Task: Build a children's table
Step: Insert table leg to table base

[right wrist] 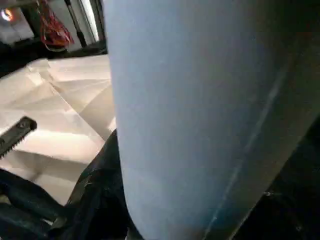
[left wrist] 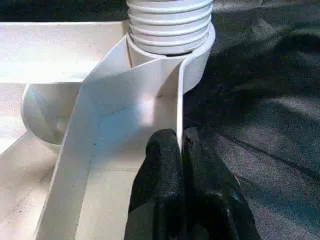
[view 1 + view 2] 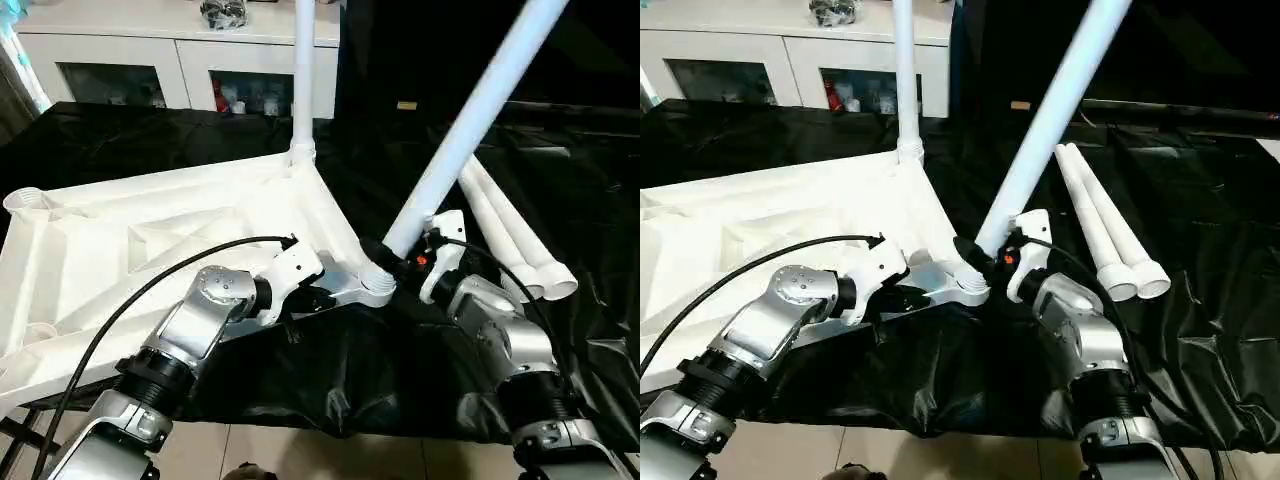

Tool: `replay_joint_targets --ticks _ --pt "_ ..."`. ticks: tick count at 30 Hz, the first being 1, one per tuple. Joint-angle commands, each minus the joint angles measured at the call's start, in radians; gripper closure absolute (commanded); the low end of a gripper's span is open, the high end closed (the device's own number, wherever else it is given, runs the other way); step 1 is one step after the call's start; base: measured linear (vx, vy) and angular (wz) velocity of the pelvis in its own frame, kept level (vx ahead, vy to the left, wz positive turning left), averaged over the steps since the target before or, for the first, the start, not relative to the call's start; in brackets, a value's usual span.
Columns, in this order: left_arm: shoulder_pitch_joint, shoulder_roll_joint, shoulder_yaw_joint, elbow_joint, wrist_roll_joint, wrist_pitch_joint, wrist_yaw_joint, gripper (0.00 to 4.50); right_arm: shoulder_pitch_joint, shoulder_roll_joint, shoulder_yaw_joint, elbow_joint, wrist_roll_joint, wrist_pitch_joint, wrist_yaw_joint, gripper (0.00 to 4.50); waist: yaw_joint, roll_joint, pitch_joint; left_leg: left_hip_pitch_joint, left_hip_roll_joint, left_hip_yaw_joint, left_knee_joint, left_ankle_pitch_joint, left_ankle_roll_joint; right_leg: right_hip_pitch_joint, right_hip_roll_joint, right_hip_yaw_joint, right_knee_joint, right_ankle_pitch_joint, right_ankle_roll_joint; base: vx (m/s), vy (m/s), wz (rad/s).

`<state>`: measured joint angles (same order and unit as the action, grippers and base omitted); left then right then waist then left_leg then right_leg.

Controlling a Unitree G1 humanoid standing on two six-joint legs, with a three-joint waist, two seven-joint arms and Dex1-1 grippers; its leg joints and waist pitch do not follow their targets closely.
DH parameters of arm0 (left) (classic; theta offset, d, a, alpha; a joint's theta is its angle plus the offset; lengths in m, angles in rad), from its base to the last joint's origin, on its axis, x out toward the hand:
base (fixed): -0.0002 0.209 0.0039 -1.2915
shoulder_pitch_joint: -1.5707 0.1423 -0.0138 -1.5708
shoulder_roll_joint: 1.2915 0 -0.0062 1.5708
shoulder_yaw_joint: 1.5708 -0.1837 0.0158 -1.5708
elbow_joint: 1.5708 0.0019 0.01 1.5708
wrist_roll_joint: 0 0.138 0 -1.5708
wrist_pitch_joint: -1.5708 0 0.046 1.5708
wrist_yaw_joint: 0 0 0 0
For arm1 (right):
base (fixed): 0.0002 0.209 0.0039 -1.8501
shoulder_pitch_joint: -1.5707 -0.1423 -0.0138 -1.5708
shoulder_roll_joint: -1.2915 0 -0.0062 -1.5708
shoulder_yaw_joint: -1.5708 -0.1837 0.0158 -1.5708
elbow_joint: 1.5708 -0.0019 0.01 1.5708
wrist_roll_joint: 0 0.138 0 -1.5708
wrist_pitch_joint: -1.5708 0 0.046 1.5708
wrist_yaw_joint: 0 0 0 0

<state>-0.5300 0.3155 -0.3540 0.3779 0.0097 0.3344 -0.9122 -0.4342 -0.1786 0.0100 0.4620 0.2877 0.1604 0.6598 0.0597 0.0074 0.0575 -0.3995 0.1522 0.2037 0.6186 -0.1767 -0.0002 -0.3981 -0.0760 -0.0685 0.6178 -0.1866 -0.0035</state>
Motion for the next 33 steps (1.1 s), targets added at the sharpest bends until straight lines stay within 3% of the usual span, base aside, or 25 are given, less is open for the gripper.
replay_joint_targets --ticks 1,11,12,15,20,27,31,33 --pt "-0.007 0.007 0.002 0.026 0.013 -0.007 0.024 4.5 0.046 -0.034 0.055 0.007 -0.099 0.007 -0.031 2.59 -0.001 -0.007 -0.058 0.037 0.089 -0.055 -0.099 -0.371 -0.05 0.02 -0.098 0.059 -0.1 -0.425 -0.165 0.0 0.0 0.0" --pt "-0.004 0.021 -0.013 0.014 0.027 -0.018 -0.008 4.5 -0.033 -0.038 0.12 0.078 -0.155 0.014 -0.007 2.59 -0.011 -0.009 -0.055 0.039 0.088 -0.061 -0.101 -0.438 -0.063 0.016 -0.101 0.059 -0.107 -0.484 -0.154 0.0 0.0 0.0" --pt "-0.005 0.025 -0.015 0.011 0.028 -0.021 -0.015 4.5 -0.045 -0.042 0.126 0.095 -0.157 0.021 0.011 2.59 -0.015 -0.017 -0.054 0.038 0.088 -0.061 -0.102 -0.446 -0.063 0.015 -0.1 0.058 -0.109 -0.494 -0.151 0.0 0.0 0.0" --pt "-0.006 0.038 -0.022 -0.001 0.025 -0.036 -0.045 4.5 -0.073 -0.056 0.134 0.143 -0.159 0.023 0.049 2.59 -0.019 -0.013 -0.053 0.04 0.089 -0.063 -0.101 -0.461 -0.066 0.011 -0.102 0.06 -0.11 -0.502 -0.152 0.0 0.0 0.0" --pt "-0.001 0.06 -0.034 -0.037 0.013 -0.049 -0.098 4.5 -0.089 -0.081 0.146 0.186 -0.152 -0.015 0.143 2.59 -0.02 -0.011 -0.058 0.039 0.09 -0.059 -0.102 -0.439 -0.06 0.015 -0.1 0.061 -0.102 -0.415 -0.18 0.0 0.0 0.0" --pt "0.019 0.111 -0.062 -0.143 -0.002 -0.039 -0.187 4.5 -0.069 -0.119 0.158 0.181 -0.129 -0.061 0.289 2.59 -0.004 -0.006 -0.065 0.034 0.091 -0.049 -0.099 -0.318 -0.014 0.031 -0.096 0.061 -0.085 -0.235 -0.24 0.0 0.0 0.0" --pt "0.026 0.134 -0.066 -0.19 -0.009 -0.024 -0.217 4.5 -0.058 -0.133 0.171 0.172 -0.132 -0.076 0.334 2.59 0.005 -0.003 -0.065 0.034 0.091 -0.047 -0.099 -0.282 -0.002 0.036 -0.094 0.06 -0.079 -0.184 -0.26 0.0 0.0 0.0" --pt "0.027 0.15 -0.063 -0.22 -0.016 -0.01 -0.226 4.5 -0.05 -0.139 0.177 0.162 -0.133 -0.092 0.348 2.59 0.005 -0.001 -0.056 0.035 0.091 -0.048 -0.104 -0.303 -0.008 0.032 -0.092 0.06 -0.083 -0.21 -0.257 0.0 0.0 0.0"
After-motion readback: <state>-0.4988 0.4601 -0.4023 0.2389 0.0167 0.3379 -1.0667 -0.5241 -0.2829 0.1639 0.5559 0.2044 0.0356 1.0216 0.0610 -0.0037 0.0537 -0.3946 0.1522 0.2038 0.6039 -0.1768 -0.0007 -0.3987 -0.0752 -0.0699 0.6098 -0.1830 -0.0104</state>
